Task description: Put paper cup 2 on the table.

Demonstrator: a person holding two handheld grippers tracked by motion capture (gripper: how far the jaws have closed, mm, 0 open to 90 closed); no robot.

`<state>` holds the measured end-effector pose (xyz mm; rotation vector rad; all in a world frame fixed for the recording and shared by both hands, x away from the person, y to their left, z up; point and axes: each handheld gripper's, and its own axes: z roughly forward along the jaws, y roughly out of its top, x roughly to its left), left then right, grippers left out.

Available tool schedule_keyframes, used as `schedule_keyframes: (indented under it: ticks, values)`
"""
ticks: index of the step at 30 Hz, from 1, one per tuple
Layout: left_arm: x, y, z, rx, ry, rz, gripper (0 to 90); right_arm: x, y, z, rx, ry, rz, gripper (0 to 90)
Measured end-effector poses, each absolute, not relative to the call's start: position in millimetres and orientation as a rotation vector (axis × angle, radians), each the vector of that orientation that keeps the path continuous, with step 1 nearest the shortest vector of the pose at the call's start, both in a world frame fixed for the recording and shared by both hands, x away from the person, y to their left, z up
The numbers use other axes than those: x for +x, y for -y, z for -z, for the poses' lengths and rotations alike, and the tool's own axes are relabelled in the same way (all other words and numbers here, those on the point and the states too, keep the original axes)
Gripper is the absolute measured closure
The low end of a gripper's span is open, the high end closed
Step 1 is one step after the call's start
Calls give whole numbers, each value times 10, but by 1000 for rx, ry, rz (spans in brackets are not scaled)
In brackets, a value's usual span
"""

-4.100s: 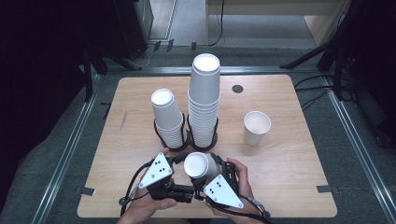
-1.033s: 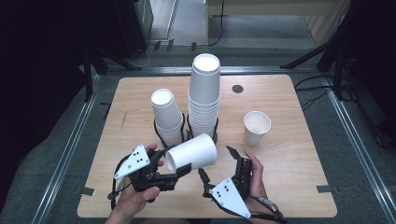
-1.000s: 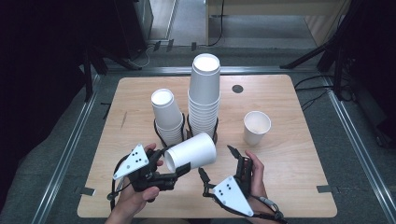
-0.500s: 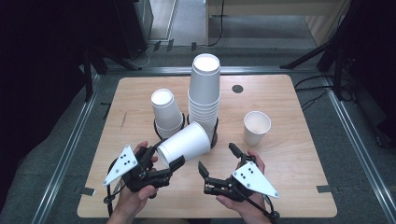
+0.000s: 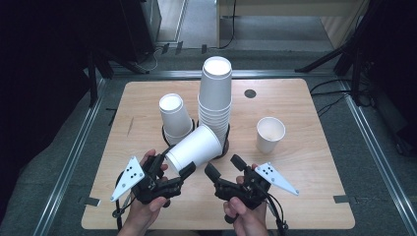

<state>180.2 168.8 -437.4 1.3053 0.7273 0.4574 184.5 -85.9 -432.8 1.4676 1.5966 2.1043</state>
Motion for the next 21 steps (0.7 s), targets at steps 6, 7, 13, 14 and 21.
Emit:
schedule_keyframes:
  ticks: [6,7,13,14,21]
  values:
    - [1807,-1665,4410,1281,-720,-444,245,1895,848,4308,1661,-1515,-2198,0]
    - [1805,-1654,4413,1283,-718,-445,245,1904,846,4309,1708,-1496,-2204,0]
    - [1790,-1592,4431,1290,-707,-458,245,1944,843,4322,1920,-1356,-2326,0]
    - [1788,-1584,4434,1290,-704,-460,245,1947,841,4327,1962,-1335,-2356,0]
    - [1774,-1529,4460,1305,-698,-478,245,1957,786,4358,2176,-1196,-2462,0]
